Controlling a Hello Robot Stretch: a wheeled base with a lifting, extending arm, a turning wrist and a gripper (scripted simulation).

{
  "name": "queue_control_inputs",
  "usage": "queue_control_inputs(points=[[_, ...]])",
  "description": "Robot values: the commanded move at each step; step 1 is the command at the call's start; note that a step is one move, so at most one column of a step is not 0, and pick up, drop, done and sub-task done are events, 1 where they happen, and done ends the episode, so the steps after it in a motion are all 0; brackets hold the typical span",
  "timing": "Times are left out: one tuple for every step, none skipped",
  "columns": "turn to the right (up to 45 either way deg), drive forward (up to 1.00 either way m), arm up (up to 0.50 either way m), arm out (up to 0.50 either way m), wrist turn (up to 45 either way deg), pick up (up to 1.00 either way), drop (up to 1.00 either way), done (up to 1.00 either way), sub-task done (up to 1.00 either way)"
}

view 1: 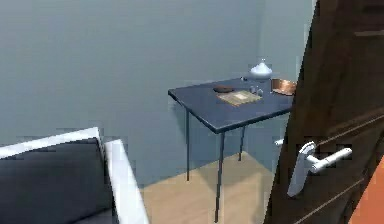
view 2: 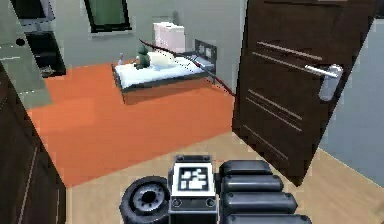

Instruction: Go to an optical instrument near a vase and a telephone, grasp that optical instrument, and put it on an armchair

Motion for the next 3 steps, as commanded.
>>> queue_control_inputs(points=[[-45.0, 0.00, 0.00, 0.00, 0.0, 0.00, 0.00, 0.00, 0.00], [-45.0, 0.00, 0.00, 0.00, 0.0, 0.00, 0.00, 0.00, 0.00], [-45.0, 0.00, 0.00, 0.00, 0.0, 0.00, 0.00, 0.00, 0.00]])
